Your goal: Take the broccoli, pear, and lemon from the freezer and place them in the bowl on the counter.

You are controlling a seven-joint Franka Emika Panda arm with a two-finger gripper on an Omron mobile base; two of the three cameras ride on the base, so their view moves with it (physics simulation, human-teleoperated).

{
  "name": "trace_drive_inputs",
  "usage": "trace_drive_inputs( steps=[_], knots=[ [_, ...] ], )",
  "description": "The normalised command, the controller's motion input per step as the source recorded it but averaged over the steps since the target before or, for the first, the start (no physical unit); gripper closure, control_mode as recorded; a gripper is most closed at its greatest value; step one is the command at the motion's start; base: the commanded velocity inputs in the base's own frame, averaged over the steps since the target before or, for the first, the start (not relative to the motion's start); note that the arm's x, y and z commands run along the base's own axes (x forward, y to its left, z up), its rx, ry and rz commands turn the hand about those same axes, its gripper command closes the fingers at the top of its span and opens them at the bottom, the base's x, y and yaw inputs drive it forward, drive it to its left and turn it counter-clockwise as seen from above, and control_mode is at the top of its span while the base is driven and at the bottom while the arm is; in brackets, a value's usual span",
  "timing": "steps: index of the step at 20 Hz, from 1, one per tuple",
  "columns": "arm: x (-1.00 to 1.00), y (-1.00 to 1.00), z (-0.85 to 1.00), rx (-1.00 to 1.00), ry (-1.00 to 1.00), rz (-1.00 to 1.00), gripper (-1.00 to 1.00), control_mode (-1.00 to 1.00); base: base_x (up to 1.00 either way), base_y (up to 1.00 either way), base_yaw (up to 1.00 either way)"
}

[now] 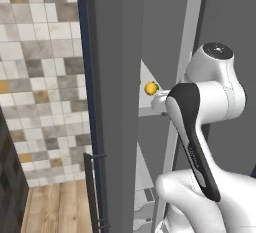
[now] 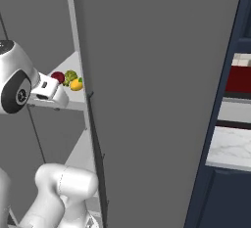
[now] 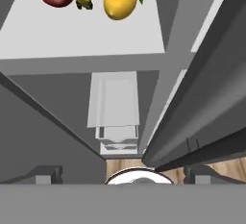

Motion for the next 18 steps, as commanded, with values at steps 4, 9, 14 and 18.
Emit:
trace_drive_inputs(
  steps=[4, 9, 14, 18],
  knots=[
    [0.40, 0.26, 0.00, 0.00, -0.01, -0.01, -1.00, -1.00, 0.00, 0.00, 0.00],
    [0.44, 0.27, 0.00, 0.00, 0.00, -0.02, -1.00, -1.00, 0.00, 0.00, 0.00],
    [0.40, 0.17, 0.00, 0.00, 0.00, -0.02, -1.00, -1.00, 0.00, 0.00, 0.00],
    [0.28, 0.05, 0.00, 0.00, 0.00, -0.04, -1.00, -1.00, 0.00, 0.00, 0.00]
  ],
)
